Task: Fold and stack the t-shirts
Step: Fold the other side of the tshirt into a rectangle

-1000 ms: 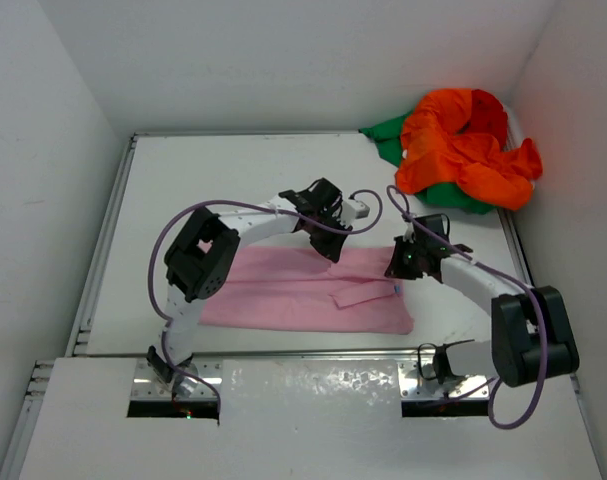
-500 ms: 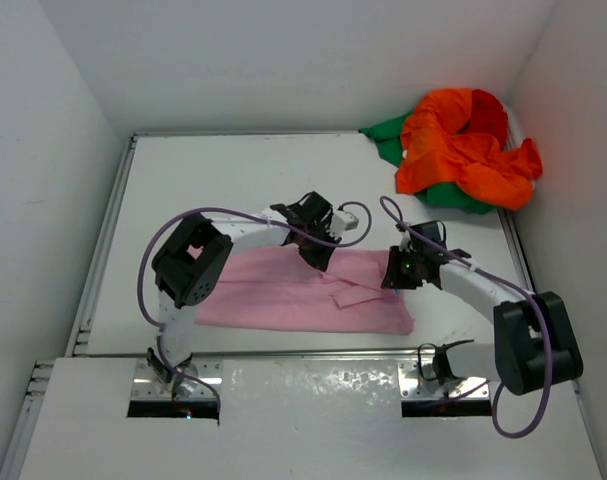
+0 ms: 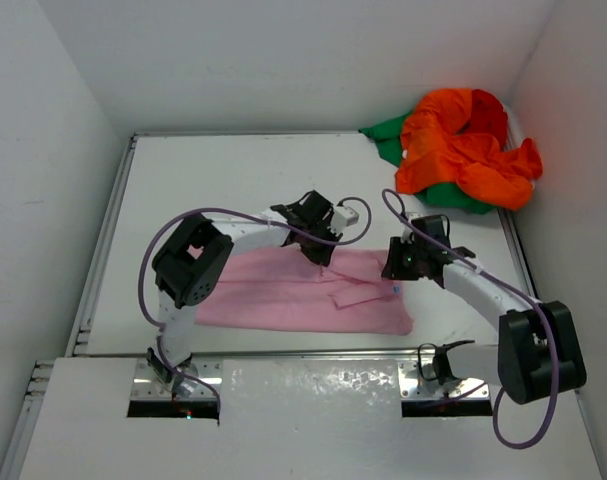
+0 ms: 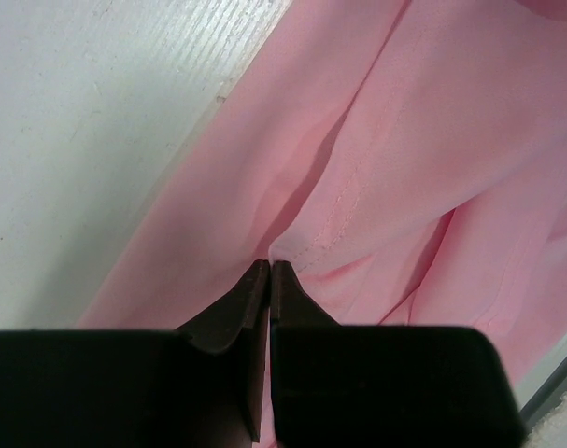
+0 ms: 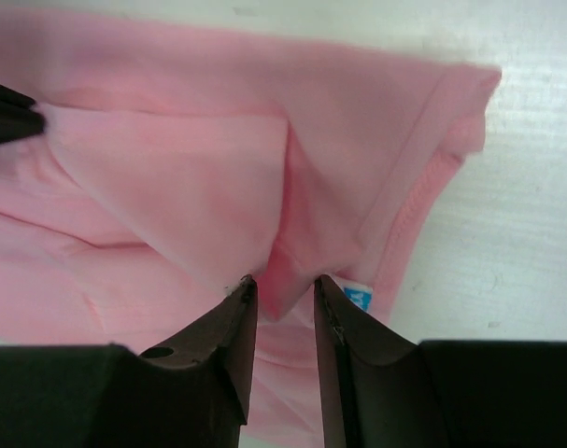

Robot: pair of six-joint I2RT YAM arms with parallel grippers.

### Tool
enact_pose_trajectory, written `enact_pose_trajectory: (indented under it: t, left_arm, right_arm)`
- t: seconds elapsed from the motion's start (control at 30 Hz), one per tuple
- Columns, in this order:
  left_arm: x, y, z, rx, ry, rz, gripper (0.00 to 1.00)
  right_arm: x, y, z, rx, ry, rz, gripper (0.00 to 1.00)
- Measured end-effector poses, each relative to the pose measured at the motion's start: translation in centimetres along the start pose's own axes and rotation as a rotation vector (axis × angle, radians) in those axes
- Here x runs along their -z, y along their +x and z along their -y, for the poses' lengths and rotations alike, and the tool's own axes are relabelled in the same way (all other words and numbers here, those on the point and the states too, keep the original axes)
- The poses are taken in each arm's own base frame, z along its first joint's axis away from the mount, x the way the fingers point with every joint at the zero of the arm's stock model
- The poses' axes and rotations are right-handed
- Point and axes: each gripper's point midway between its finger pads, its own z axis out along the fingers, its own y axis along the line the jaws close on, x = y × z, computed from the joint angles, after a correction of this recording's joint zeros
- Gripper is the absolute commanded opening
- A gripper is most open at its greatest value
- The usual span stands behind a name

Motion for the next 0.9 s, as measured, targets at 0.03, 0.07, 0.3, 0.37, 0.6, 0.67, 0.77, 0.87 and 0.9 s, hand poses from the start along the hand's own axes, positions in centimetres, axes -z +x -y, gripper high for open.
enact_pose_trajectory:
  t: [0.03, 0.07, 0.3, 0.37, 0.6, 0.67, 0.77, 0.87, 0.9]
  left_arm:
    - [0.0, -0.1, 0.0, 0.000, 0.001, 0.002, 0.00]
    - [0.0, -0.1, 0.0, 0.000, 0.002, 0.003, 0.00]
    - [0.2, -1.1, 0.1, -0.004, 0.002, 0.023, 0.00]
    - [0.3, -1.4, 0.1, -0.006, 0.003, 0.030, 0.00]
    - [0.3, -1.3, 0.1, -0.006, 0.003, 0.027, 0.00]
    - [0.3, -1.4, 0.2, -0.007, 0.003, 0.028, 0.00]
    - [0.4, -1.5, 0.2, -0.008, 0.003, 0.031, 0.00]
    - [0.4, -1.6, 0.2, -0.009, 0.002, 0.033, 0.00]
    - [0.4, -1.6, 0.2, -0.009, 0.002, 0.033, 0.00]
  right_arm:
    - [0.0, -0.6, -0.3, 0.007, -0.012, 0.017, 0.29]
    - [0.1, -1.2, -0.5, 0.011, -0.018, 0.030, 0.30]
    - [-0.3, -4.5, -1.8, 0.027, -0.061, 0.082, 0.37]
    - [-0.3, -4.7, -2.0, 0.026, -0.073, 0.082, 0.44]
    - [2.6, -7.6, -3.6, 0.057, -0.135, 0.224, 0.46]
    - [3.8, -9.3, -4.3, 0.066, -0.154, 0.308, 0.43]
    - [3.4, -10.2, -4.5, 0.046, -0.162, 0.325, 0.36]
    - [0.1, -9.0, -3.6, 0.001, -0.132, 0.209, 0.35]
    - [-1.2, -7.6, -2.9, -0.018, -0.112, 0.148, 0.36]
